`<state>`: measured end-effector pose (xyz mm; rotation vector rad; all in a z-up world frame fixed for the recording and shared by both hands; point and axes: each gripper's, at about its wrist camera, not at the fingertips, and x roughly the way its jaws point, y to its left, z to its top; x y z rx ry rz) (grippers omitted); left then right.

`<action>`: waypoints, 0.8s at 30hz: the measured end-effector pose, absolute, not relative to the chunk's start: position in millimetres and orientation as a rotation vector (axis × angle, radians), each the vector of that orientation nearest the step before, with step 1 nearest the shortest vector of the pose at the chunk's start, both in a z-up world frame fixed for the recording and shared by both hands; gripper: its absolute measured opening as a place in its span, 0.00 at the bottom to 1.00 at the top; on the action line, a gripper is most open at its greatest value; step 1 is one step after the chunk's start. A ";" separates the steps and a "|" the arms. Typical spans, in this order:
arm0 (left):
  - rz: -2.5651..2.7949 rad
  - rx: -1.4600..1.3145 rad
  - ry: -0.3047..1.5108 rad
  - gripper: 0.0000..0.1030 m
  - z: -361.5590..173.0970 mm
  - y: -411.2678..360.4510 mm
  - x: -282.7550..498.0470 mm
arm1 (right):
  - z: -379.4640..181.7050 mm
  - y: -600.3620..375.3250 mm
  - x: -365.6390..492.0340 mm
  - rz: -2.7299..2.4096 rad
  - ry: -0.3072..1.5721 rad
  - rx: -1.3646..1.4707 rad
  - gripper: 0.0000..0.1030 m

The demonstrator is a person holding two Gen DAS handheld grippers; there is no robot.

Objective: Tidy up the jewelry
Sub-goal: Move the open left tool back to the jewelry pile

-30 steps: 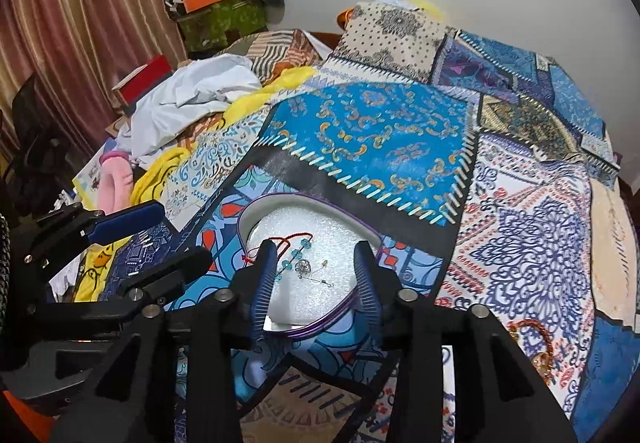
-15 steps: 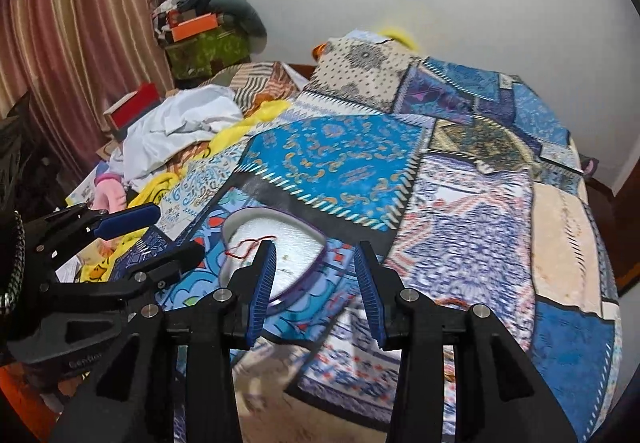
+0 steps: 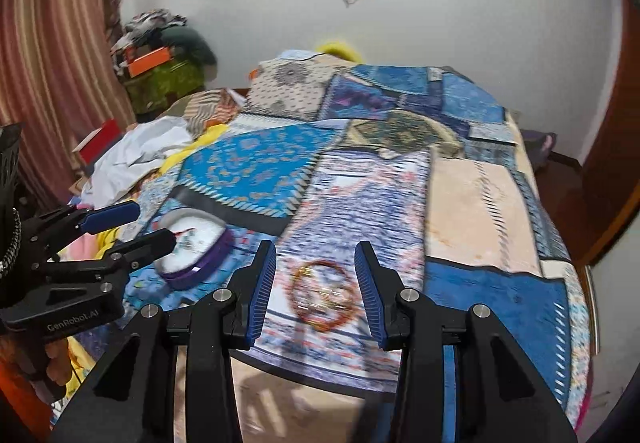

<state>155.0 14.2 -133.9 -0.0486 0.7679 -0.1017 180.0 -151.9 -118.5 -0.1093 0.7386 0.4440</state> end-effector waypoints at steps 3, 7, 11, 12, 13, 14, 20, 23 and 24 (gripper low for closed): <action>-0.124 -0.033 0.780 0.58 -136.6 -2.9 161.5 | -118.6 -172.6 181.1 0.412 0.739 -0.094 0.36; -0.155 -0.020 0.801 0.58 -144.2 -21.9 170.7 | -122.9 -194.8 181.6 0.376 0.747 -0.076 0.36; -0.183 -0.036 0.846 0.58 -157.3 -33.4 180.1 | -131.4 -210.2 182.9 0.363 0.768 -0.059 0.36; -0.192 -0.045 0.860 0.58 -161.0 -35.5 182.8 | -134.1 -212.9 183.8 0.361 0.775 -0.054 0.36; -0.200 -0.051 0.873 0.58 -165.1 -38.0 185.1 | -136.7 -215.3 183.9 0.361 0.781 -0.050 0.36; -0.204 -0.054 0.880 0.58 -167.8 -39.8 186.1 | -139.1 -217.0 185.3 0.363 0.787 -0.047 0.36; -0.256 -0.051 0.907 0.41 -179.3 -55.0 189.4 | -154.8 -219.1 191.1 0.378 0.826 -0.036 0.36; -0.292 -0.038 0.913 0.26 -183.0 -62.1 190.3 | -159.5 -218.4 193.8 0.387 0.837 -0.034 0.36; -0.303 -0.035 0.917 0.24 -184.4 -64.0 190.8 | -160.8 -218.0 194.6 0.390 0.840 -0.033 0.36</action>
